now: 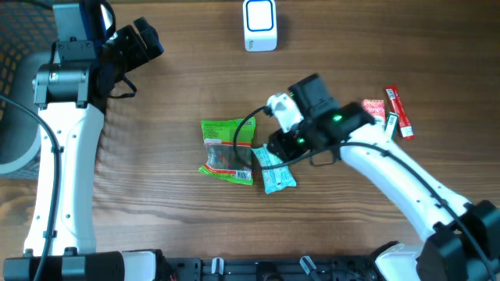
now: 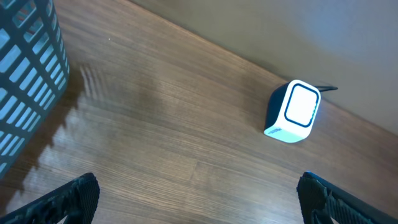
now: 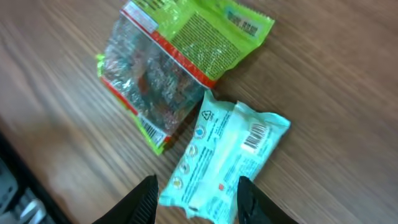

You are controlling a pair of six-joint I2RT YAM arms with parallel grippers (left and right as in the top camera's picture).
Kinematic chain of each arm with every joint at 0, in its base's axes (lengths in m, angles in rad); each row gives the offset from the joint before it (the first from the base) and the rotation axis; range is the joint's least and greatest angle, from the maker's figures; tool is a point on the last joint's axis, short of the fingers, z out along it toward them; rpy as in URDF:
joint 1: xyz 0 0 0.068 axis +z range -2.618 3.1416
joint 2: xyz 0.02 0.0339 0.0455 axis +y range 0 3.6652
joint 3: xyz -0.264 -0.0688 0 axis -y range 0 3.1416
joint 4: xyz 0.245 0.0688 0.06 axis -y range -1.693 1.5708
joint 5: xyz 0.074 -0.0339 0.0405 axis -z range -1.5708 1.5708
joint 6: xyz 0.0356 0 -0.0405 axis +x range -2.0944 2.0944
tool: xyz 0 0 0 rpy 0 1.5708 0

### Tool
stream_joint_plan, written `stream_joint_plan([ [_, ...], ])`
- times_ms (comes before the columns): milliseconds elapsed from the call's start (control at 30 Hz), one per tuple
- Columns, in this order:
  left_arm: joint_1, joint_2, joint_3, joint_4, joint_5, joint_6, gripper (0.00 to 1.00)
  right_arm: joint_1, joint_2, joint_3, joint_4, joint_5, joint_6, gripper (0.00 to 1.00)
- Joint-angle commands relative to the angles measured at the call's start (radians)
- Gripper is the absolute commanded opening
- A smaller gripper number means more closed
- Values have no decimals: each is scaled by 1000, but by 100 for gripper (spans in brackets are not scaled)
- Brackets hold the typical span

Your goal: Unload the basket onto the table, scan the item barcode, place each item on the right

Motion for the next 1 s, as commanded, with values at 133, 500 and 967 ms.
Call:
stream_joint_plan([
  [133,-1,3,1,2,-10,12,100,57,118,-123,63,94,120,39],
  [500,-1,3,1,2,-10,12,100,50,175,-150,-22,466,119,63],
  [967,-1,3,1,2,-10,12,100,45,10,6,-171,304,194,38],
])
